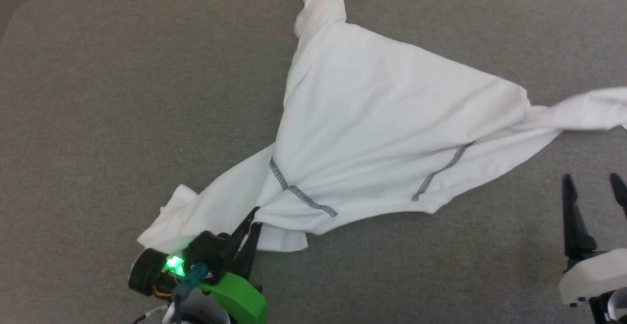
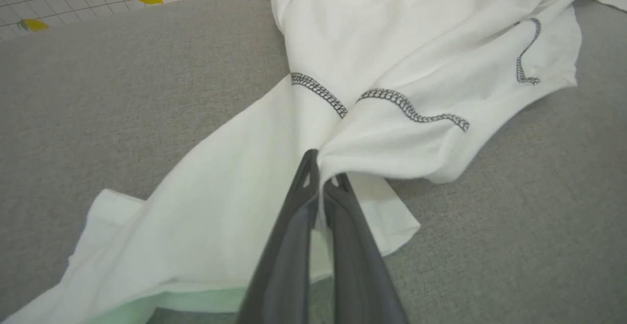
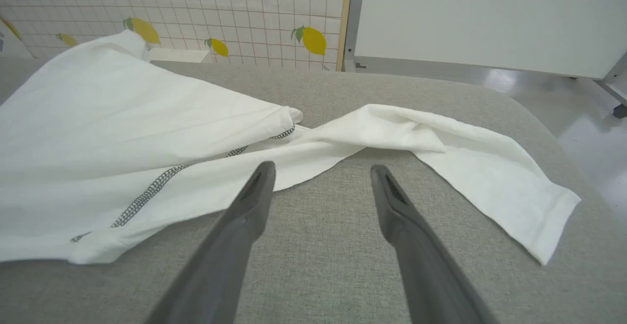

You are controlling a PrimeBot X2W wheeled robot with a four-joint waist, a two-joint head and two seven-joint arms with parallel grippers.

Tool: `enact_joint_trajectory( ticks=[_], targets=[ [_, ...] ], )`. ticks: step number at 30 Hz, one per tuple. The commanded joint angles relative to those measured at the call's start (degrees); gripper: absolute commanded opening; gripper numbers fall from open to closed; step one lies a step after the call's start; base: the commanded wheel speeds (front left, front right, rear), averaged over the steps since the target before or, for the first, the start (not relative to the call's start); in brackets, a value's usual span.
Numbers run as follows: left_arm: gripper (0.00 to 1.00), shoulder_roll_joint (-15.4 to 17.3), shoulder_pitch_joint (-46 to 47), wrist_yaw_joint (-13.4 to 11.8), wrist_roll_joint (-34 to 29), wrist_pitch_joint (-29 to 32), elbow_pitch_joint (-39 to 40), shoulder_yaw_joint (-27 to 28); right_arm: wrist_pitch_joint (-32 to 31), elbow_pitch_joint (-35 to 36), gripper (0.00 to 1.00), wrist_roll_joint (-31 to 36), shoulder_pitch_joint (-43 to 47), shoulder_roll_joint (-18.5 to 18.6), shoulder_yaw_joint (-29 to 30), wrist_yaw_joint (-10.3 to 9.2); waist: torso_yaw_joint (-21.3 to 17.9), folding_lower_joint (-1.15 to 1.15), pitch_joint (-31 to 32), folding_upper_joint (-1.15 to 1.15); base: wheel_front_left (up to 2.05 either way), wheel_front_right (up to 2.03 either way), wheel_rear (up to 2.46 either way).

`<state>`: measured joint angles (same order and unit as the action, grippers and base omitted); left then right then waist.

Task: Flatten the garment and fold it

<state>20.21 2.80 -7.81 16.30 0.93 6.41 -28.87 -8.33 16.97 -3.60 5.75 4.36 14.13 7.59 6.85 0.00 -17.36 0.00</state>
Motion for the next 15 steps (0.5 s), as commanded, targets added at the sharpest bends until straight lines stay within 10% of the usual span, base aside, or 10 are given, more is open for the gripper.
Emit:
enact_joint_trajectory(
  ticks=[1, 15],
  targets=[
    [0.00, 0.76, -0.80, -0.53, 0.23, -0.14, 0.86, 0.51, -1.84, 0.60, 1.00, 0.42, 0.33, 2.52, -1.87, -0.10, 2.01, 0.00, 0.69, 0.00, 0.00, 0.00, 0.00],
    [0.00, -1.80, 3.85, 1.57, 0.21, -0.31, 1.42, -2.55, -15.67, -0.53, 1.00, -6.12, -6.81, 33.28, -21.50, -0.10, 5.44, 0.00, -4.32, 0.00, 0.00, 0.00, 0.00]
  ],
)
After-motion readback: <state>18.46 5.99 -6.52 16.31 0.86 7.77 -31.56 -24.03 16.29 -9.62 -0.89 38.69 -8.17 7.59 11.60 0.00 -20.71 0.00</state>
